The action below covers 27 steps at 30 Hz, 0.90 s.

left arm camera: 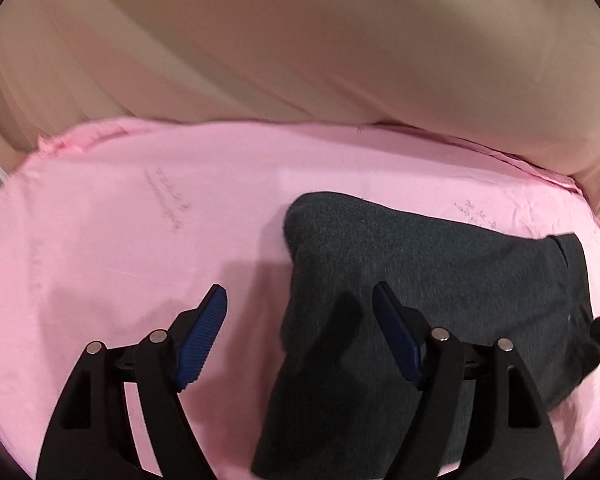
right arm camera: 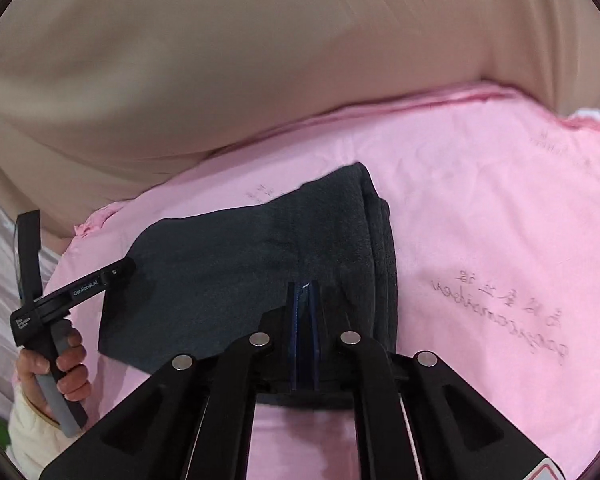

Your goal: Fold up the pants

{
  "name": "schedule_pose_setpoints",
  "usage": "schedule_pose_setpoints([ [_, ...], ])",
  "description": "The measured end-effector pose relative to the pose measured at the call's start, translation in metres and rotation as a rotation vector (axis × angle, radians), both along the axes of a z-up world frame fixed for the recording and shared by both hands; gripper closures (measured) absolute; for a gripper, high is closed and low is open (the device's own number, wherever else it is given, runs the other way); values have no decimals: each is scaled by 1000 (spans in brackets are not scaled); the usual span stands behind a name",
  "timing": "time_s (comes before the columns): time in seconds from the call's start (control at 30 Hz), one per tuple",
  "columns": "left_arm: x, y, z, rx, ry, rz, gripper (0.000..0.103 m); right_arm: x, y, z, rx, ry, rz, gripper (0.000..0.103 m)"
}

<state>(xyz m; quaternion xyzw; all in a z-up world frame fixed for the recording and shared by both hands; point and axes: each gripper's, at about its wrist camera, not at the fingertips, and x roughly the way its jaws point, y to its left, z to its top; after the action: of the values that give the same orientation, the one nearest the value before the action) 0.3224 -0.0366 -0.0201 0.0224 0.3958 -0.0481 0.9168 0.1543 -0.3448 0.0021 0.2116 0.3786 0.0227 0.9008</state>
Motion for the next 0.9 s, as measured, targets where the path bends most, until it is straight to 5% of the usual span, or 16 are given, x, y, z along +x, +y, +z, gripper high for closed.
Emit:
schedule_pose_setpoints([
  [0.1,-26,3,9,43,-14,1,30,1,0,-21,-53,19,-28,103],
  [0.27,-62,-10,15,124,-56,-8,28,-56,3,21,-51,-54,-67,96],
  [0.57,-145,4,-7,103,-63,-24,19,-160,42,9,-174,-79,-159,88],
  [0.9,-189,14,-36,41,-55,-34,16,-189,70,-1,-266,-34,-150,69],
])
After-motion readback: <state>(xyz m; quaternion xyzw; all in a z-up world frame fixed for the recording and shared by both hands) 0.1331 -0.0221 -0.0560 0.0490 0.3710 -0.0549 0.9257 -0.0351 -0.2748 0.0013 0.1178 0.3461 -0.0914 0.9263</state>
